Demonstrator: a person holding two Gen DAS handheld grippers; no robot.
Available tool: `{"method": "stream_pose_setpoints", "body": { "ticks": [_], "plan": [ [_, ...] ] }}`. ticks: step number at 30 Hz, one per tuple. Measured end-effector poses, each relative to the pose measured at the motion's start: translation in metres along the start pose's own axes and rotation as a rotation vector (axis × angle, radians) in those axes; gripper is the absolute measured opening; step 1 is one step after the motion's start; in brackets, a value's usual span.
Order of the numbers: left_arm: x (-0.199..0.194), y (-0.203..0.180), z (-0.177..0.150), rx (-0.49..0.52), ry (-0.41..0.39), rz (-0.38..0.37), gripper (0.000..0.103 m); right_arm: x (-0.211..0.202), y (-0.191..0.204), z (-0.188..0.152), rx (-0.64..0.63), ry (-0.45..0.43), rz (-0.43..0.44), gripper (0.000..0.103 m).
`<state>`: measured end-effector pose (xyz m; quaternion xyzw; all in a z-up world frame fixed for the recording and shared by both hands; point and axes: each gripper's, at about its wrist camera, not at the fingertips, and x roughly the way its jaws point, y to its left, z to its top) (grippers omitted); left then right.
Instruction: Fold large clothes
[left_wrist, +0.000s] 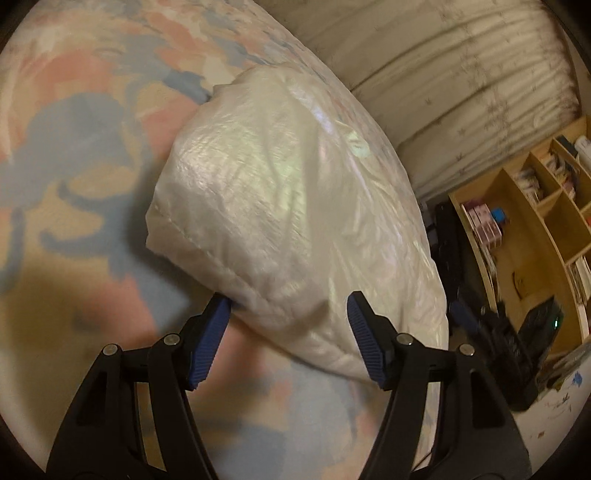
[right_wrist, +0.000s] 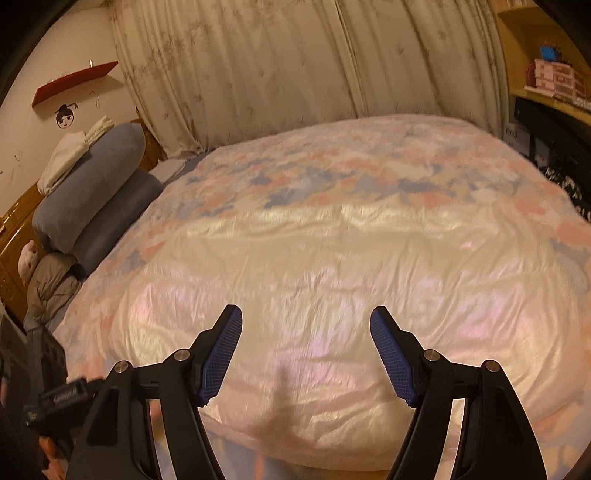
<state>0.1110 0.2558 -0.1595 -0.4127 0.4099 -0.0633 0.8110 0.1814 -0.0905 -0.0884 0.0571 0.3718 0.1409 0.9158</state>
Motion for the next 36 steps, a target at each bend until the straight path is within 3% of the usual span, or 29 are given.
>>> {"method": "stream_pose_setpoints", "body": {
  "ticks": [4,9,15,18,21,24,29,36],
  "plan": [
    [0.020,0.012,0.014,-0.050,-0.020,-0.015,0.063,0.022,-0.006,-0.006,0.016,0.031,0.011,0.073],
    [0.041,0.023,0.032,-0.058,-0.042,-0.052,0.063,0.052,-0.017,0.009,0.008,0.042,0.004,0.059],
    [0.061,0.023,0.038,-0.049,-0.068,-0.044,0.063,0.104,-0.014,0.052,0.006,0.028,-0.049,0.039],
    [0.065,0.022,0.040,-0.046,-0.073,-0.044,0.063,0.137,-0.013,0.077,0.008,0.014,-0.101,0.034],
    [0.069,0.021,0.042,-0.052,-0.070,-0.053,0.063,0.176,-0.021,0.093,0.034,0.030,-0.151,0.033],
    [0.076,0.020,0.045,-0.046,-0.065,-0.065,0.068,0.222,-0.033,0.091,0.070,0.112,-0.183,0.033],
    [0.075,0.026,0.046,-0.014,-0.069,-0.051,0.072,0.256,-0.027,0.081,-0.004,0.097,-0.244,0.033],
    [0.080,0.032,0.064,-0.038,-0.088,-0.071,0.072,0.269,-0.047,0.069,0.044,0.079,-0.171,0.033]
  ]
}}
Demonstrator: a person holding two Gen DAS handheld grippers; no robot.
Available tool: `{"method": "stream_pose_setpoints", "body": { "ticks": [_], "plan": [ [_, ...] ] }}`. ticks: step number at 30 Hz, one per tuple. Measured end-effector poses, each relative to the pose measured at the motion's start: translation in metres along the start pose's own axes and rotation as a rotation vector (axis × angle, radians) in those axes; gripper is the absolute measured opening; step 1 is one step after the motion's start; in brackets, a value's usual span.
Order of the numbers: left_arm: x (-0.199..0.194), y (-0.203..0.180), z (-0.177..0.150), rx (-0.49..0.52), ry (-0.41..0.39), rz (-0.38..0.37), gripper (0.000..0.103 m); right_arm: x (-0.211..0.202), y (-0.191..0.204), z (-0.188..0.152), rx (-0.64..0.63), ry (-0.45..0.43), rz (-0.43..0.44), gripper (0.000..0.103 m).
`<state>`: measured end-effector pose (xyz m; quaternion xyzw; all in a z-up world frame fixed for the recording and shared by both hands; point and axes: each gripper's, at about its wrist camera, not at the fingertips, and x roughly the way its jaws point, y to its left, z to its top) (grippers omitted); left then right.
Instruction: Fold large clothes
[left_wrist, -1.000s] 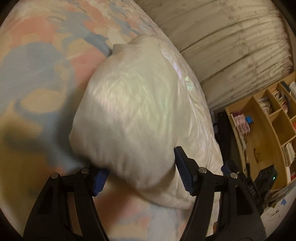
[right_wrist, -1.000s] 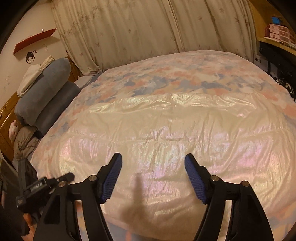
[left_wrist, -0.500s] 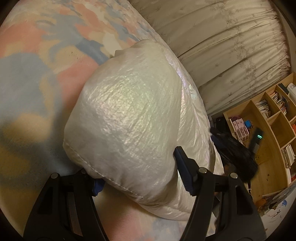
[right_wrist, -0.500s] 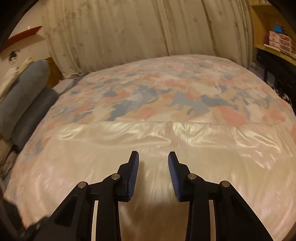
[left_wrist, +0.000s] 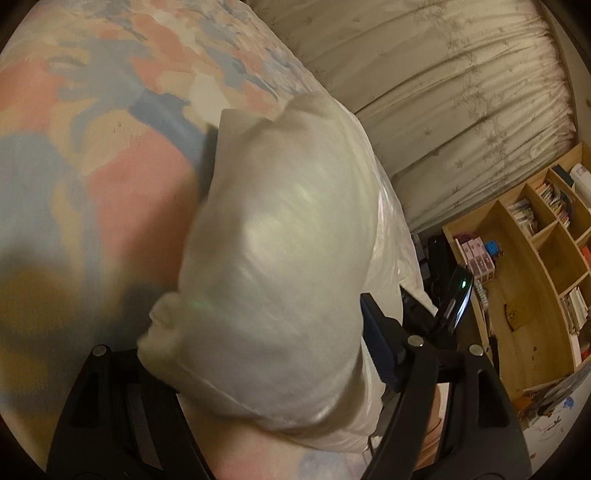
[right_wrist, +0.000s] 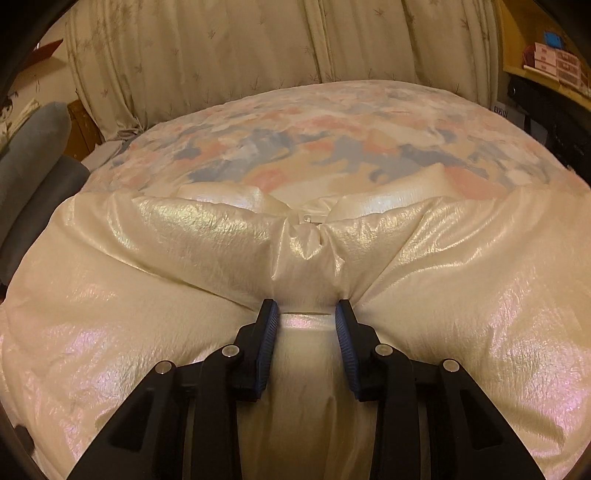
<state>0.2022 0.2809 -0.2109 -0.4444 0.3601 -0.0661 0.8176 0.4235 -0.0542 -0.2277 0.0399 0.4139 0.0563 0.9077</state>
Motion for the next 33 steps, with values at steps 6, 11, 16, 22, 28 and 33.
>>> {"method": "stream_pose_setpoints", "body": {
  "ticks": [6,11,16,22,28,33],
  "plan": [
    [0.004,-0.029,0.006,0.115,-0.065,0.100,0.055,0.000,-0.002,-0.005,0.019,0.004,0.011,0.033],
    [-0.007,-0.103,-0.021,0.459,-0.197,0.228,0.028,0.004,-0.007,-0.005,0.037,0.006,0.032,0.033],
    [-0.013,-0.151,-0.047,0.654,-0.263,0.238,0.024,0.005,-0.007,0.001,0.021,0.032,0.035,0.033],
    [-0.024,-0.180,-0.071,0.755,-0.301,0.230,0.023,0.007,-0.017,0.041,0.041,0.102,0.084,0.033],
    [-0.035,-0.211,-0.078,0.796,-0.311,0.249,0.023,0.024,-0.023,0.073,0.041,0.154,0.100,0.033],
    [-0.043,-0.239,-0.089,0.825,-0.308,0.245,0.023,-0.007,-0.039,0.076,0.085,0.146,0.189,0.033]
  ]
}}
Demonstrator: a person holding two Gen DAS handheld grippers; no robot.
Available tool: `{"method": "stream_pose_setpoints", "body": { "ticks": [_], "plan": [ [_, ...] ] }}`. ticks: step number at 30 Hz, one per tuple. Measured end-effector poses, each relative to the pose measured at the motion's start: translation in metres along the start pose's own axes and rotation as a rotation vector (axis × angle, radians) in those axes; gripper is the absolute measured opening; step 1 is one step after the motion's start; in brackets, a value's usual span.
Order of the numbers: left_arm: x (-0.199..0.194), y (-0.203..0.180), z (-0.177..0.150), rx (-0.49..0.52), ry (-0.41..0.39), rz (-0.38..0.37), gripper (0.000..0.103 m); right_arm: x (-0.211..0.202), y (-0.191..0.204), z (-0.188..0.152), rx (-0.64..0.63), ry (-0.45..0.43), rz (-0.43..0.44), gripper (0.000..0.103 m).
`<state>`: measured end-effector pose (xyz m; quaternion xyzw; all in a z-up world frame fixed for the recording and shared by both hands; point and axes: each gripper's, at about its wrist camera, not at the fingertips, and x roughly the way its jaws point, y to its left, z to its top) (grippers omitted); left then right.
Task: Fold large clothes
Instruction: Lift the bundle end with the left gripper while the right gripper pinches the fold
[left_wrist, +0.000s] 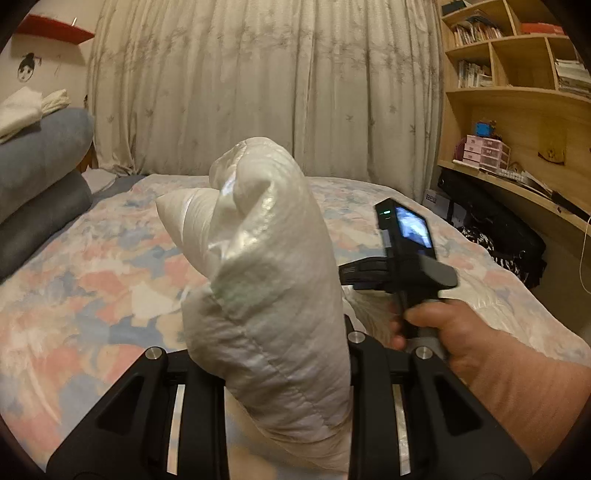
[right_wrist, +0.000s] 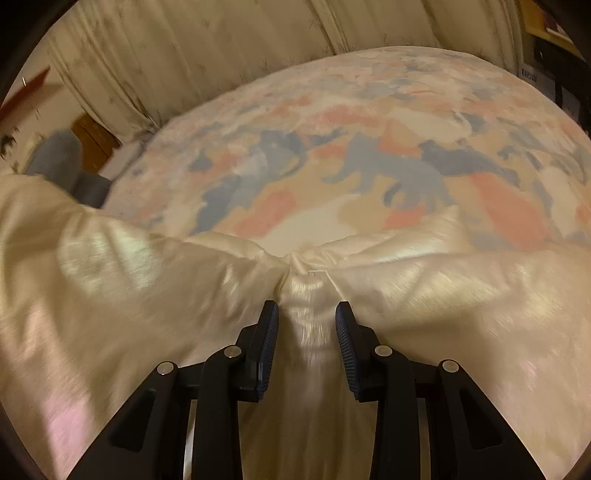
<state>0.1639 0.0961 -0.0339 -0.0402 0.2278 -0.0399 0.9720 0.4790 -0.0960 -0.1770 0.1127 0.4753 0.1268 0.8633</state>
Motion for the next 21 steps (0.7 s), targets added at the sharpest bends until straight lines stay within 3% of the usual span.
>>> {"method": "stream_pose_setpoints", "body": {
  "ticks": [9,15,17,21],
  "plan": [
    [-0.030,-0.070,0.037,0.114,-0.025,-0.018,0.023,-0.111,-0.029,-0.056,-0.057,-0.063,0.003,0.033],
    [-0.045,-0.138,0.051,0.219,-0.034,-0.036,0.023,-0.149,-0.072,-0.102,0.008,-0.018,0.012,0.033],
    [-0.051,-0.164,0.053,0.261,-0.036,-0.042,0.023,-0.177,-0.083,-0.119,0.024,-0.060,0.011,0.033],
    [-0.051,-0.222,0.046,0.357,-0.033,-0.071,0.023,-0.232,-0.114,-0.146,0.074,-0.165,-0.088,0.033]
  ]
}}
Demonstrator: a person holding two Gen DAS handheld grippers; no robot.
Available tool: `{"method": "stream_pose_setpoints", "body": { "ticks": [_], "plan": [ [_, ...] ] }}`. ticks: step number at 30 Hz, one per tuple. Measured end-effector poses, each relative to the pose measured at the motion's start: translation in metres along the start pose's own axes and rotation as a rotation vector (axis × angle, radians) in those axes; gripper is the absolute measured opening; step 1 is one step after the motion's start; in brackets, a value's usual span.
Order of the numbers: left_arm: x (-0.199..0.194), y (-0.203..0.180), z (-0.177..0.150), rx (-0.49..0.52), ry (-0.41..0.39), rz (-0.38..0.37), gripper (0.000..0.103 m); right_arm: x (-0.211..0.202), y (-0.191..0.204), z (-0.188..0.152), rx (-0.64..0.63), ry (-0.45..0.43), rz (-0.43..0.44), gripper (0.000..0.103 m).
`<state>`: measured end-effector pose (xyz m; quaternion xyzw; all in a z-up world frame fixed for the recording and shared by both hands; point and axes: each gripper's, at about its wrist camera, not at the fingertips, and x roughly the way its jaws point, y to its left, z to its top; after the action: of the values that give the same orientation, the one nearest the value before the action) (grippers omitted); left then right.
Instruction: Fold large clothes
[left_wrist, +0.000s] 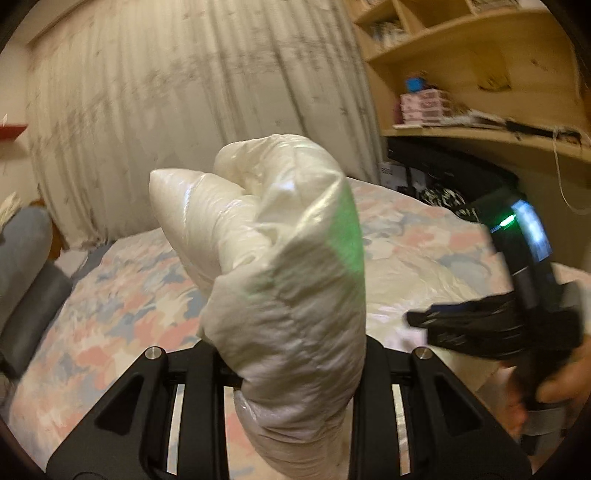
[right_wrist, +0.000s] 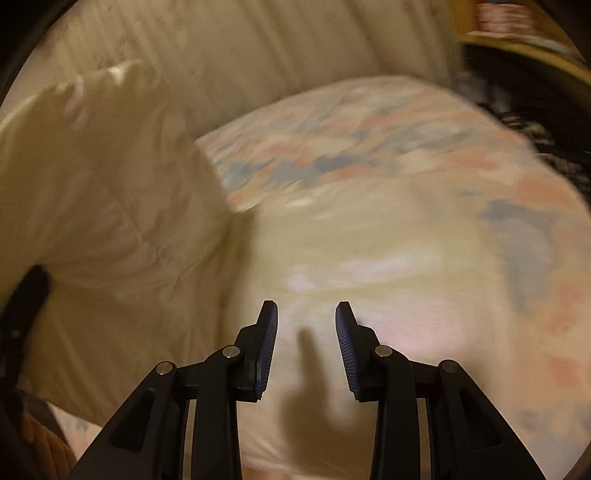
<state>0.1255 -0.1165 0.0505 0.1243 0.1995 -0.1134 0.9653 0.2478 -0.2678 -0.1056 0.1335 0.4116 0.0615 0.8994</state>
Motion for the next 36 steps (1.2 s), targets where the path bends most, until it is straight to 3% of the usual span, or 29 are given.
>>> {"method": "stream_pose_setpoints", "body": {
  "ticks": [4,8,13,20,22,26,28,36],
  "plan": [
    [0.012,-0.054,0.002,0.071,0.016,-0.045,0.023,-0.054,-0.058,-0.019,0.146,-0.105,-0.099,0.033],
    [0.033,-0.124,-0.006,0.182,0.056,-0.094,0.023,-0.086,-0.105,-0.039,0.228,-0.156,-0.202,0.033],
    [0.065,-0.195,-0.038,0.325,0.106,-0.105,0.024,-0.098,-0.144,-0.064,0.248,-0.131,-0.287,0.033],
    [0.082,-0.258,-0.073,0.461,0.078,-0.070,0.030,-0.087,-0.171,-0.097,0.308,-0.067,-0.286,0.033],
    [0.085,-0.256,-0.078,0.459,0.075,-0.078,0.036,-0.085,-0.173,-0.103,0.316,-0.058,-0.284,0.033],
    [0.085,-0.238,-0.068,0.401,0.099,-0.170,0.059,-0.079,-0.175,-0.104,0.327,-0.053,-0.269,0.033],
    [0.082,-0.230,-0.060,0.369,0.115,-0.232,0.066,-0.074,-0.176,-0.098,0.325,-0.060,-0.264,0.033],
    [0.050,-0.169,-0.022,0.158,0.176,-0.390,0.066,-0.099,-0.153,-0.077,0.287,-0.113,-0.243,0.035]
  ]
}}
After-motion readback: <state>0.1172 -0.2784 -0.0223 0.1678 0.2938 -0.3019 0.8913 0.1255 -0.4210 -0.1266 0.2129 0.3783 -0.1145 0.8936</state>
